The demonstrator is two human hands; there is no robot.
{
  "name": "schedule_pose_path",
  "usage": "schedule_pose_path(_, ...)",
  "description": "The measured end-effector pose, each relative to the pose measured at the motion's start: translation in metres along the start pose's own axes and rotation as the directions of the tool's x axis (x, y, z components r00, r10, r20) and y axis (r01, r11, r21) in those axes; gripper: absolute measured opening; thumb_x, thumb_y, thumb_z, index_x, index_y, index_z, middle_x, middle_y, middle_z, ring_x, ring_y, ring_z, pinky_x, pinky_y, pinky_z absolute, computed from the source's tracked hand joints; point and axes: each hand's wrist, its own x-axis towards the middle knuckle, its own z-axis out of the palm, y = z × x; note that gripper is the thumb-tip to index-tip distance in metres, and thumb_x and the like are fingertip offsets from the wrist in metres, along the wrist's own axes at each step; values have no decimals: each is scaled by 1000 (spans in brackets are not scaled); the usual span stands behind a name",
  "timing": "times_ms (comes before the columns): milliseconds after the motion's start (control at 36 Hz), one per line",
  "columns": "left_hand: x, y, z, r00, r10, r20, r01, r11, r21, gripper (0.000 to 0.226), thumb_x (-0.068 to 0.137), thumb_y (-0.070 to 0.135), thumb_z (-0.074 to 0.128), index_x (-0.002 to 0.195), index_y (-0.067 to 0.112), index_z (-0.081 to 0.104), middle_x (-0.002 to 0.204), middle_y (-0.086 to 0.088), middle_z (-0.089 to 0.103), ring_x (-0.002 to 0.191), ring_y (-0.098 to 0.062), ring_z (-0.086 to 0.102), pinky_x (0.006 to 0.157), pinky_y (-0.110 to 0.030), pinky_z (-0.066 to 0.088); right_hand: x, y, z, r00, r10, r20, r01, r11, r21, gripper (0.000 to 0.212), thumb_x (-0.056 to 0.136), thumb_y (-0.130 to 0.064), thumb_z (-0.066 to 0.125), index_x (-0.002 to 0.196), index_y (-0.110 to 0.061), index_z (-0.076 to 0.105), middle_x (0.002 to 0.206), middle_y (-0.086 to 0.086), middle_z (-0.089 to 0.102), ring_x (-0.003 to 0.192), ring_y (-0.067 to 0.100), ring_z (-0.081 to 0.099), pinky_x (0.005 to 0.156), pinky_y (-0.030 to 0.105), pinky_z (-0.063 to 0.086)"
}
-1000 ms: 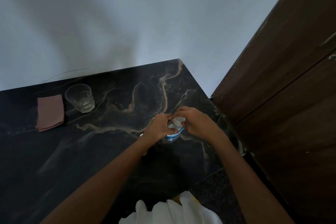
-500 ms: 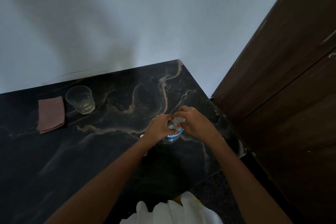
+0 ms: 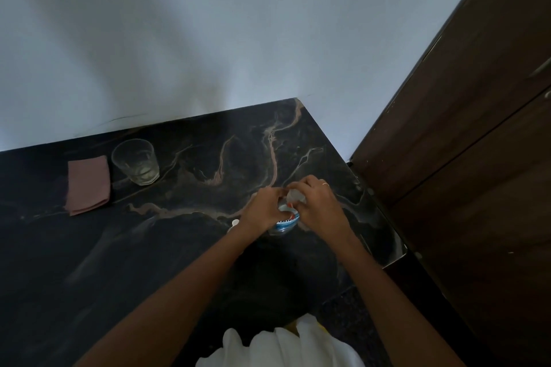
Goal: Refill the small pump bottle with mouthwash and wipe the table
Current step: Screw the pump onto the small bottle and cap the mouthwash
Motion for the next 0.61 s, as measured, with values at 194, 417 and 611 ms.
schedule_pose_path(194,-2,8,1,1000,-5,6,5,991,133,36,79,21,66,112,8,57,114,-12,63,108,-24,58,98,-40,44,2,-1,-2,998,-70,5,70,997,-33,34,82,-19,65,115,-14,59,119,7,60,106,22,55,92,31,43)
schedule_pose_path(417,-7,6,-19,998,10,-59,-9,1000,9,42,73,15,71,113,16,58,115,-4,61,102,-15,57,90,-30,46,19,-19,-25,998,-49,-34,52,994,97,32,82,-21,66,112,-14,60,116,4,62,102,19,58,86,22,38)
schedule_pose_path(611,-13,-21,-64,973,-34,-228,35,999,1,48,73,18,71,119,17,57,121,-4,60,109,-18,56,91,-24,41,60,-57,-26,992,-116,41,106,977,184,25,84,-17,64,108,-13,63,111,6,64,94,20,61,86,29,47)
